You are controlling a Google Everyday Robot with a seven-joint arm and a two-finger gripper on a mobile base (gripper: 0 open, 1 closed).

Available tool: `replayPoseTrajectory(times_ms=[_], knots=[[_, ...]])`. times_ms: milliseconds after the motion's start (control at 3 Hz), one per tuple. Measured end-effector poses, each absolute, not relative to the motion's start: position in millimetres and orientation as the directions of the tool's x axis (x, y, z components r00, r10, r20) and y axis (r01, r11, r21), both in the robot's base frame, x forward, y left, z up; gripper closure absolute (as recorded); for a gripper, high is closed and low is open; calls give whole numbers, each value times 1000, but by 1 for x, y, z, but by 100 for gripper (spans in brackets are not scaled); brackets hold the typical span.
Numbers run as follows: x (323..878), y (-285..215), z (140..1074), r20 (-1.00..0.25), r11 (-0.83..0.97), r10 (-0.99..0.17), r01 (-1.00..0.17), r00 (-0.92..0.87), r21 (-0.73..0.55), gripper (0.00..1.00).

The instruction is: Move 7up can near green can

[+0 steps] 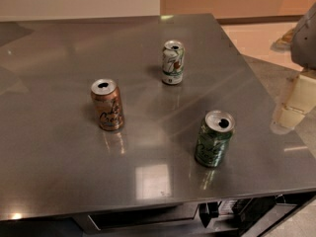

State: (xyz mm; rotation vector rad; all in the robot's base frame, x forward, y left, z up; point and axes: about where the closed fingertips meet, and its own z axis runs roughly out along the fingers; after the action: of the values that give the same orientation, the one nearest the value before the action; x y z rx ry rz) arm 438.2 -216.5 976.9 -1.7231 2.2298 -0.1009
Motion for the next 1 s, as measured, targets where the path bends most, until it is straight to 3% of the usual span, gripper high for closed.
replayPoseTrajectory(times_ms=[333,1000], knots=[[438,-216,977,-208,270,-953,-930,-221,-249,0],[508,-204,976,-316,332,-914,-916,-253,-226,0]])
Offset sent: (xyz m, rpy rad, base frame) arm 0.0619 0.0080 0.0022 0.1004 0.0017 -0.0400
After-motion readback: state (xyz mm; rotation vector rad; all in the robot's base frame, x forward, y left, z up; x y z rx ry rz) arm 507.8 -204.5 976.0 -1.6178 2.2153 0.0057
